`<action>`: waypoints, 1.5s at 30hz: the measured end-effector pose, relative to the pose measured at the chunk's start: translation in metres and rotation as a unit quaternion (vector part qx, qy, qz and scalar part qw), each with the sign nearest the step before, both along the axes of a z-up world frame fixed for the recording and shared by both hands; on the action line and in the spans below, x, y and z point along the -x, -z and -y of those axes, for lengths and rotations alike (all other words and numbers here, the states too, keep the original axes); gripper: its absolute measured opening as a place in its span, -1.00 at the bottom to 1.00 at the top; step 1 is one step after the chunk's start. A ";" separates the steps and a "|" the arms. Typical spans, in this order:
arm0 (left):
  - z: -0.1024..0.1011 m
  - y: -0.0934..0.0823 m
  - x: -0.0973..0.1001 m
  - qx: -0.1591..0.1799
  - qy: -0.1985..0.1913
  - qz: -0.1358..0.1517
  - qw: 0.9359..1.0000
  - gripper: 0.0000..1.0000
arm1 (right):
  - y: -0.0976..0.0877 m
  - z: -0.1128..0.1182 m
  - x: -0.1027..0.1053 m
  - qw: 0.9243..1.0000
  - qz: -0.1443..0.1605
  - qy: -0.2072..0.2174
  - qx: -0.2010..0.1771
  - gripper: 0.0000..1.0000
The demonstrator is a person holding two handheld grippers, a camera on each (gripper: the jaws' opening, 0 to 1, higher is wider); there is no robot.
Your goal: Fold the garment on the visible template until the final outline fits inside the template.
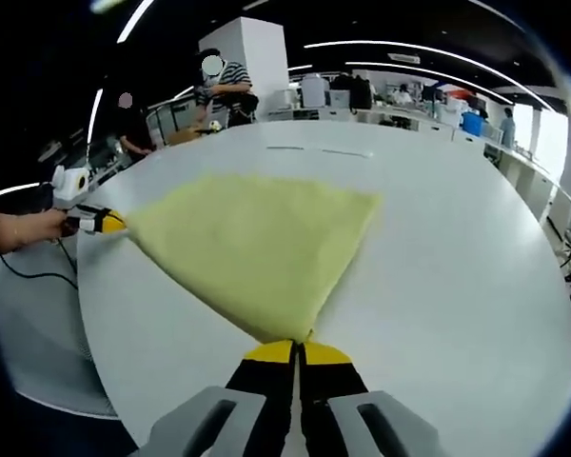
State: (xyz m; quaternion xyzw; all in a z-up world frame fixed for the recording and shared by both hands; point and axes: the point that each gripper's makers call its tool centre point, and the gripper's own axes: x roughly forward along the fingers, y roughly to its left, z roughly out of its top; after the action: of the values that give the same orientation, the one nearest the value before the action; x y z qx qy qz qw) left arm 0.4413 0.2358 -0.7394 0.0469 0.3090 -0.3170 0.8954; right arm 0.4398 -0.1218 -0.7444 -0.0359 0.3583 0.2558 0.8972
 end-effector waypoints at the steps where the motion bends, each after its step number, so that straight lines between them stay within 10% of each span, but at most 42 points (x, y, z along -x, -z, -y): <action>1: -0.001 0.000 0.000 -0.001 -0.001 0.000 1.000 -1.00 | -0.001 0.000 0.000 1.000 -0.003 0.006 -0.009 -1.00; 9: -0.005 -0.002 -0.003 -0.008 -0.016 0.002 1.000 -1.00 | -0.013 0.002 -0.002 1.000 0.020 0.018 -0.014 -0.76; 18: -0.009 -0.035 -0.006 0.036 -0.054 0.023 0.998 -0.19 | -0.048 -0.009 -0.008 0.997 0.055 0.034 -0.046 0.37; 27: 0.003 -0.066 0.002 0.044 -0.040 0.047 0.997 0.50 | -0.091 -0.030 -0.006 0.993 0.092 0.019 -0.077 0.89; 45: -0.001 -0.083 0.014 0.054 -0.062 0.045 0.996 0.98 | -0.112 -0.044 0.015 0.990 0.097 0.021 -0.096 0.98</action>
State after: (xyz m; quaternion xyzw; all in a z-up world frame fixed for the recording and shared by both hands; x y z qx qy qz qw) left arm 0.4272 0.2364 -0.6560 -0.0064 0.2535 -0.2751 0.9274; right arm 0.4248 -0.0777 -0.6323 0.0335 0.2437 0.2651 0.9323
